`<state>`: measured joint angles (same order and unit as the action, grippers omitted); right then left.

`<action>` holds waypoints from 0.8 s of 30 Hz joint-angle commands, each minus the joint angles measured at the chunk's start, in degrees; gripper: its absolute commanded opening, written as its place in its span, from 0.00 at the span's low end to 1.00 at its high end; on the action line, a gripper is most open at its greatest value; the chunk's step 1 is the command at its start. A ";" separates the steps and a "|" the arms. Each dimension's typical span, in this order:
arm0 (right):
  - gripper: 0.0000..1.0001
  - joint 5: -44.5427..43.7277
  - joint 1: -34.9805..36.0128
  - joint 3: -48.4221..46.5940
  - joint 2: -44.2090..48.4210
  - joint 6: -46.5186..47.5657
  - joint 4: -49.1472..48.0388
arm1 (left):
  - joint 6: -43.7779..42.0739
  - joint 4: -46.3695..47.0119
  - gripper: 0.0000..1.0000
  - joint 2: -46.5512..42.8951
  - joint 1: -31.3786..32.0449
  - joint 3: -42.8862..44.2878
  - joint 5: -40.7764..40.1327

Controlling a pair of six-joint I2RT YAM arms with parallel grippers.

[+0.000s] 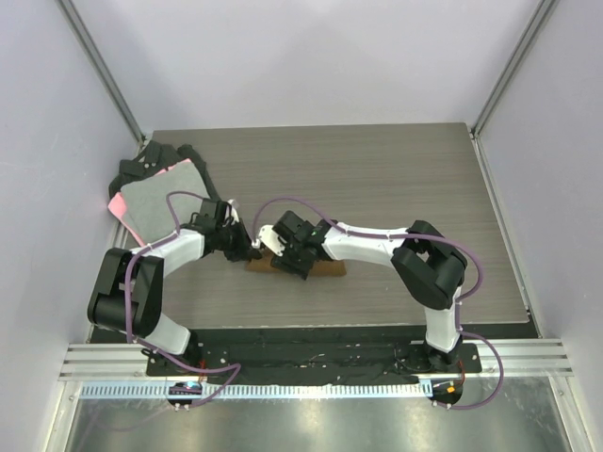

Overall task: Fold the napkin, place the utensils inside, and roll it up
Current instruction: Roll the napkin with the utensil

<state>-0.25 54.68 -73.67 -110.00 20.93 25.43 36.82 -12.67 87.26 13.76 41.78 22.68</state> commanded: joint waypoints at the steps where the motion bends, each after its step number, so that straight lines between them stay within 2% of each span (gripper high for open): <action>1: 0.51 3.06 0.08 1.77 1.89 -3.52 0.41 | -0.26 -0.34 0.00 -0.78 -0.14 2.16 -1.67; 2: 0.43 3.41 0.08 2.38 1.80 -3.79 0.24 | -0.08 -0.08 0.00 -0.78 -0.14 2.43 -1.76; 3: 0.41 3.59 0.08 2.65 1.71 -3.88 -0.11 | 0.09 0.10 0.00 -1.04 -0.14 2.60 -1.76; 6: 0.32 4.73 -0.01 3.35 1.01 -4.75 -0.21 | 0.53 0.01 0.19 -1.65 -0.14 3.66 -3.33; 7: 0.31 5.69 -0.09 3.53 0.84 -5.10 -0.29 | 0.45 -0.16 0.35 -2.44 -0.22 4.01 -4.82; 9: 0.29 9.02 -0.88 4.14 0.83 -6.77 -0.56 | 0.36 -1.30 0.52 -3.59 -0.40 4.71 -6.85; 10: 0.29 10.43 -1.32 4.41 1.01 -7.39 -0.73 | 0.36 -1.48 0.65 -5.16 -0.92 4.80 -8.07; 11: 0.29 11.93 -1.85 5.11 1.10 -8.00 -1.08 | 0.36 -1.83 0.69 -5.96 -1.10 4.45 -10.70; 13: 0.28 16.48 -3.25 5.73 1.01 -10.02 -1.70 | 0.27 -2.36 0.75 -8.85 -1.54 3.06 -13.35; 16: 0.28 23.59 -5.28 5.73 -0.04 -11.96 -1.61 | 0.27 -1.40 0.78 -11.67 -1.54 0.07 -15.56; 24: 0.29 38.12 -9.85 -0.94 -5.93 -15.39 5.77 | -0.08 5.02 0.77 -19.32 -1.46 -8.11 -8.97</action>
<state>25.69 45.98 -72.29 -111.35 9.04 23.77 37.23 -11.92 70.41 12.38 36.14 11.25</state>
